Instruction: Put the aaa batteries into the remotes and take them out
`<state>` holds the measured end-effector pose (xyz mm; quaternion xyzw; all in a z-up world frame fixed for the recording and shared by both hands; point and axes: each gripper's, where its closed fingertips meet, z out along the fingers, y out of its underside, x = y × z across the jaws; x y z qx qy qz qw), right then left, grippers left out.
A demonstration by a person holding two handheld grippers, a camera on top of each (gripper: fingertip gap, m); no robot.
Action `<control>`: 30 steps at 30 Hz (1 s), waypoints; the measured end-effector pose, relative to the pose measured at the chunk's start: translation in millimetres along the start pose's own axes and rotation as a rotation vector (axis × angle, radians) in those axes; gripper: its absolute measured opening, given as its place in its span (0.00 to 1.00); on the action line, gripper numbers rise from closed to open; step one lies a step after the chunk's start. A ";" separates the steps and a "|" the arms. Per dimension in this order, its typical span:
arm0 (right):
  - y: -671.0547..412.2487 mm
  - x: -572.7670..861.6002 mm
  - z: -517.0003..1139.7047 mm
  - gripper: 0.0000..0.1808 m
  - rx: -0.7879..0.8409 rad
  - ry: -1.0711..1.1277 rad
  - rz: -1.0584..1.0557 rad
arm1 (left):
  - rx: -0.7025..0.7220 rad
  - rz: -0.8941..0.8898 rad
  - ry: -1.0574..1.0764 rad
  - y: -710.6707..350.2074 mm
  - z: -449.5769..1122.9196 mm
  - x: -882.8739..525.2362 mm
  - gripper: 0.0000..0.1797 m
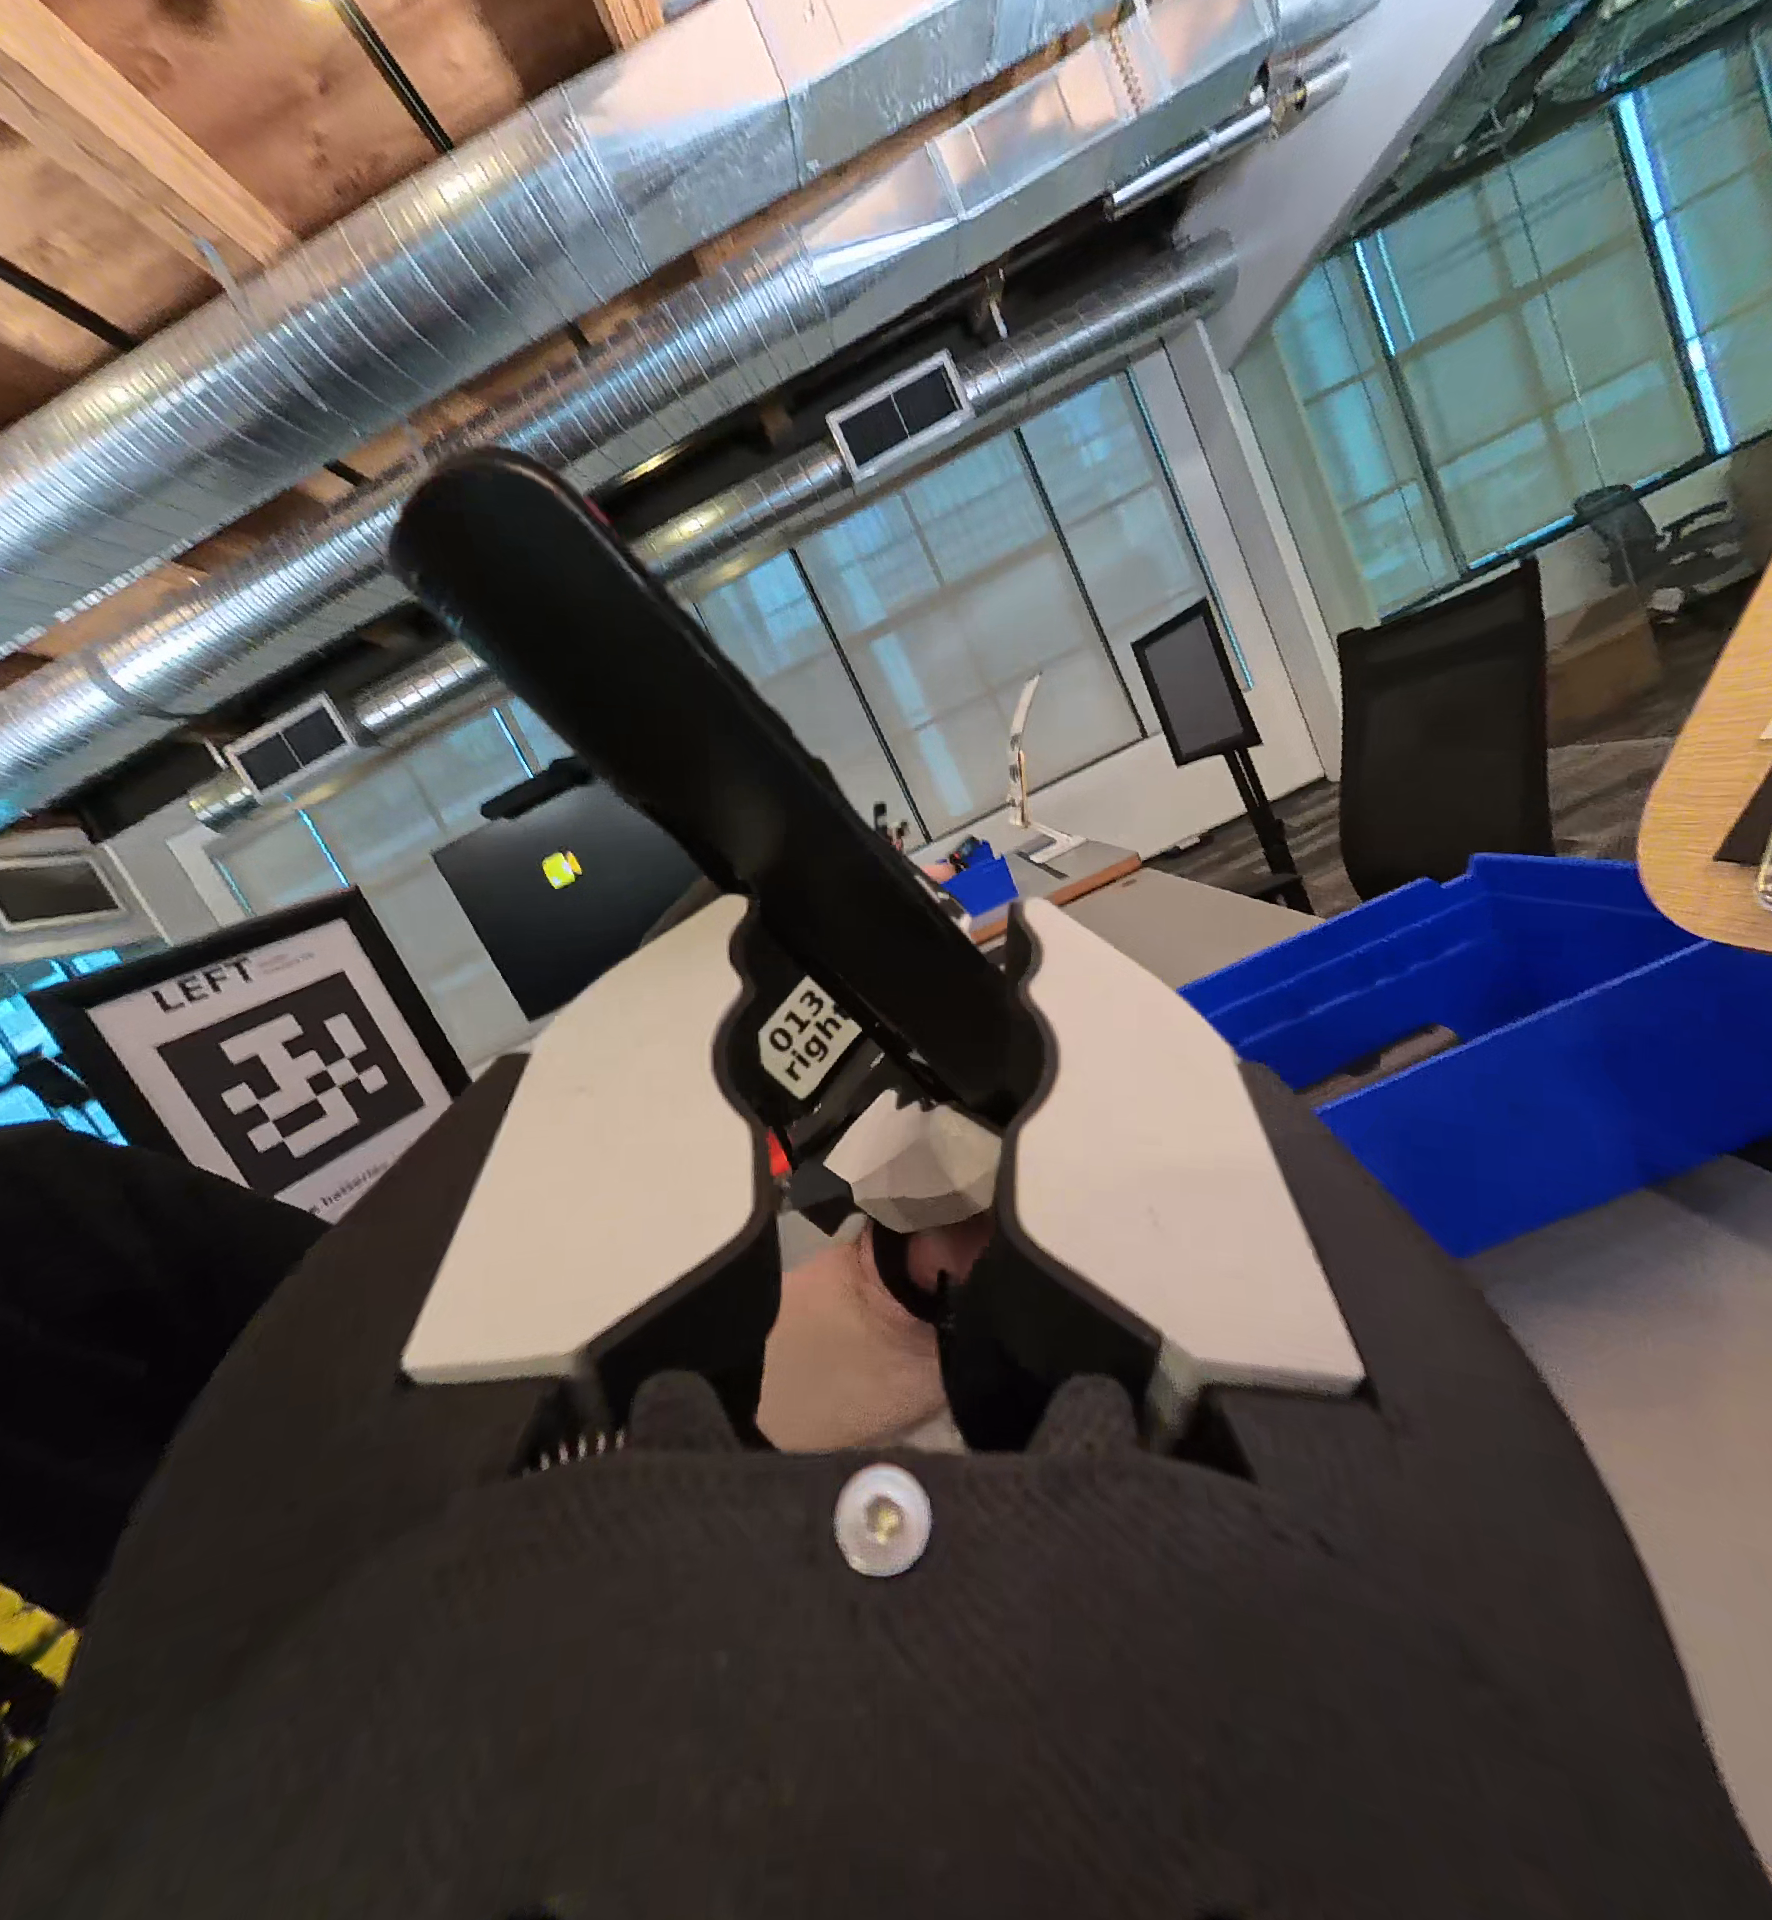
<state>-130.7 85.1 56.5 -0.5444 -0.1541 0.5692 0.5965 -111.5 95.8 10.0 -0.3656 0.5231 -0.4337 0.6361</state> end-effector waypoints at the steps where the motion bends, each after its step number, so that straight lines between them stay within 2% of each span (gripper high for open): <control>1: -0.8 0.7 -0.1 0.23 0.014 -0.006 0.006 | -0.008 0.012 -0.004 0.6 0.2 -1.0 0.13; 13: -9.6 -6.7 -1.7 0.24 0.126 -0.083 0.051 | 0.011 0.055 -0.022 -6.8 -0.1 -2.9 0.13; 26: 0.6 -2.4 -3.6 0.28 0.094 -0.069 0.063 | -0.009 0.067 -0.021 -0.5 1.4 -1.0 0.13; 30: 3.8 -4.8 -5.4 0.26 0.056 -0.034 -0.017 | 0.013 -0.003 0.018 -2.7 2.3 4.3 0.13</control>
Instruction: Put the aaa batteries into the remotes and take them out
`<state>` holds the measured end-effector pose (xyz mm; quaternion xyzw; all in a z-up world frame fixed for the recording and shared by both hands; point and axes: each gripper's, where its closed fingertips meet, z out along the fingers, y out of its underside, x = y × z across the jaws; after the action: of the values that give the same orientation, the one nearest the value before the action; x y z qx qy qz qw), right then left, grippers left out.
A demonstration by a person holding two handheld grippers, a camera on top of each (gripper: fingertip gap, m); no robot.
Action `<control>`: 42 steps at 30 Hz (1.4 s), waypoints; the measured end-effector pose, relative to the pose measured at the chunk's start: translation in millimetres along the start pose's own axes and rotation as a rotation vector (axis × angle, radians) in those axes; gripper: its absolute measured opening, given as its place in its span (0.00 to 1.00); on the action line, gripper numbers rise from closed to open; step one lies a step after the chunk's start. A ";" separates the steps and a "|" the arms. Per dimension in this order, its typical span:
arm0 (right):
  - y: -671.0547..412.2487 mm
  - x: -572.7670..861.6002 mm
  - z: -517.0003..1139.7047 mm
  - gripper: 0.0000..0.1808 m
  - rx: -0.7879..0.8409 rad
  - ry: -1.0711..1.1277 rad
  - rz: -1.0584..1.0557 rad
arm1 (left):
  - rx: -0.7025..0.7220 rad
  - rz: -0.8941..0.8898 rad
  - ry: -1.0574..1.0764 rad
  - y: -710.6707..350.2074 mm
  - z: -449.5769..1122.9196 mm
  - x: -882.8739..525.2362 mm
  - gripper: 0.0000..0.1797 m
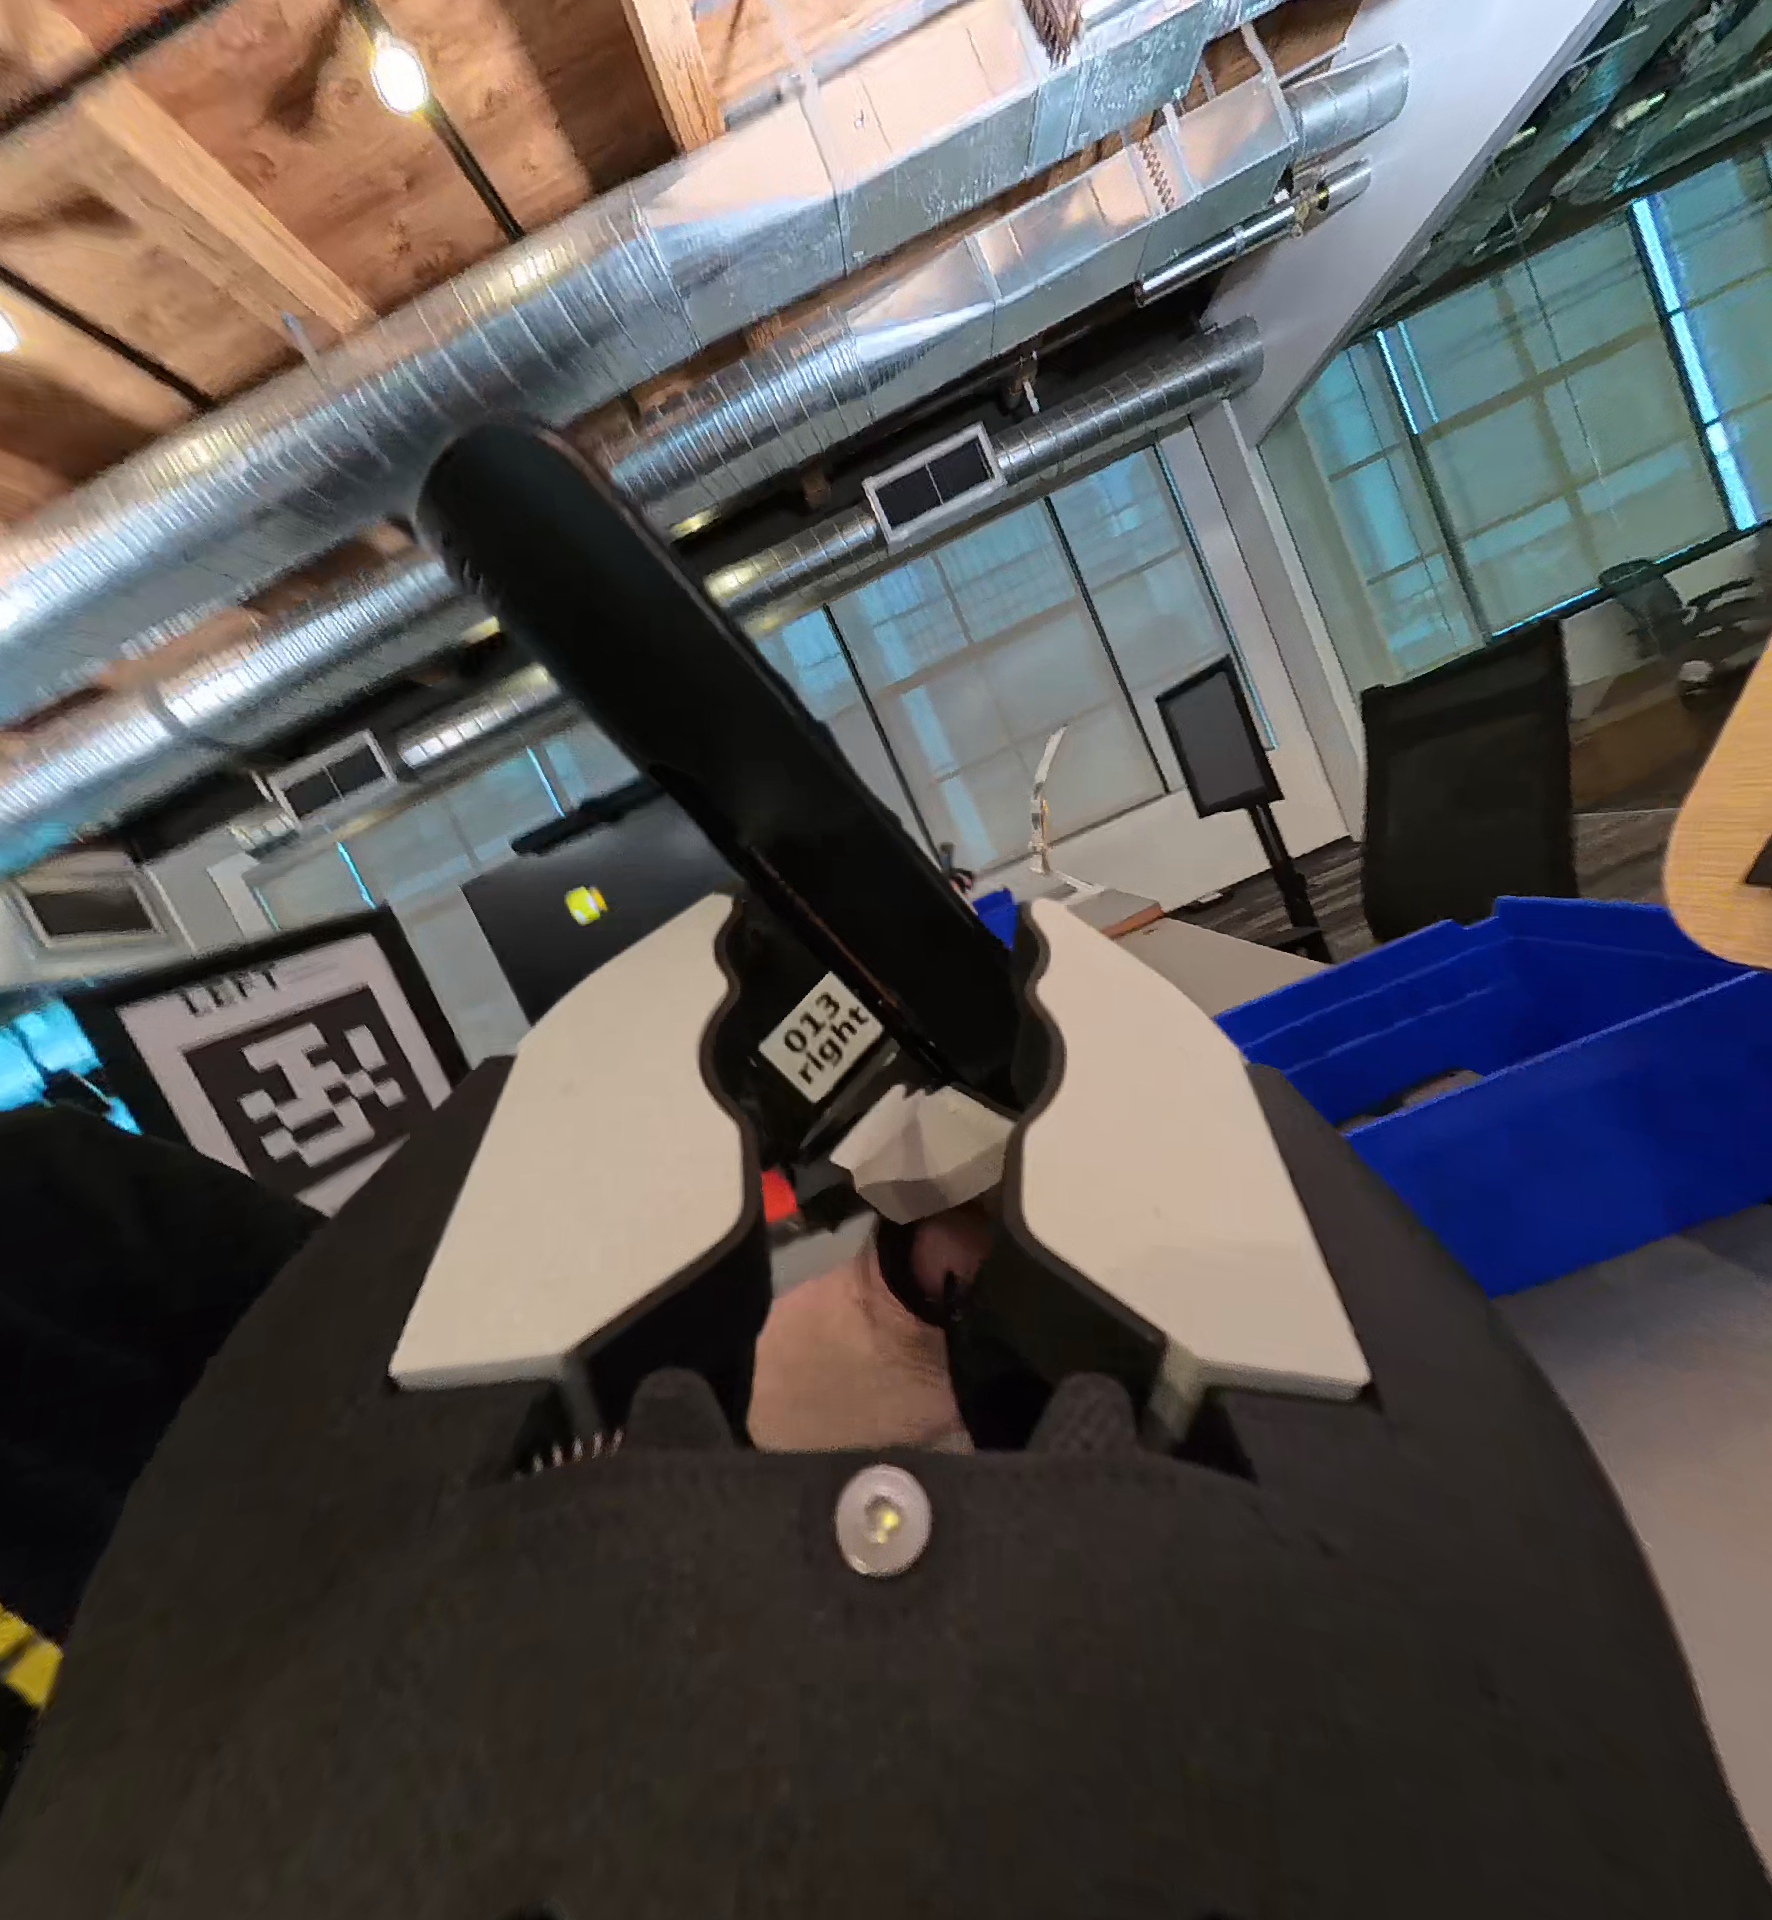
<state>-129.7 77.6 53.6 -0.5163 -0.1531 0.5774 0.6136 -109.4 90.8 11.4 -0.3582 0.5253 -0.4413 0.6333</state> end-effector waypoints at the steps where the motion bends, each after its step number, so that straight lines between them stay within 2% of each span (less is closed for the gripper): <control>1: 1.2 -0.5 0.0 0.26 -0.023 0.022 -0.043 | 0.006 -0.019 0.020 -0.4 0.4 2.9 0.13; 10: 6.1 -7.3 -6.5 0.14 -0.148 0.049 -0.242 | 0.058 -0.204 0.201 -2.2 9.2 32.6 0.14; 21: 4.5 -2.4 -41.0 0.11 -0.328 0.142 -0.347 | 0.020 -0.248 0.259 -16.8 -7.6 17.9 0.30; 27: 56.4 -1.2 -64.5 0.11 -0.619 0.111 -0.313 | 0.015 -0.286 0.278 -30.2 1.0 30.7 0.33; 30: 79.2 -1.2 -71.5 0.11 -0.713 0.104 -0.290 | -0.013 -0.311 0.327 -23.5 7.1 43.4 0.31; 33: 87.2 3.2 -75.7 0.11 -0.768 0.128 -0.268 | -0.037 -0.310 0.398 -18.9 5.3 53.5 0.18; 34: 88.2 2.5 -76.8 0.11 -0.783 0.122 -0.258 | -0.035 -0.310 0.410 -19.8 4.4 55.2 0.17; 40: 88.2 1.0 -78.8 0.11 -0.826 0.141 -0.259 | -0.023 -0.348 0.437 -21.4 5.2 59.5 0.16; 42: 88.4 -0.2 -78.8 0.11 -0.848 0.161 -0.284 | -0.057 -0.371 0.468 -16.5 6.4 65.3 0.19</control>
<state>-116.7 23.7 -51.2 -0.7391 -0.3972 0.3319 0.4311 -102.2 23.8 4.9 -0.3540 0.5948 -0.6052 0.3932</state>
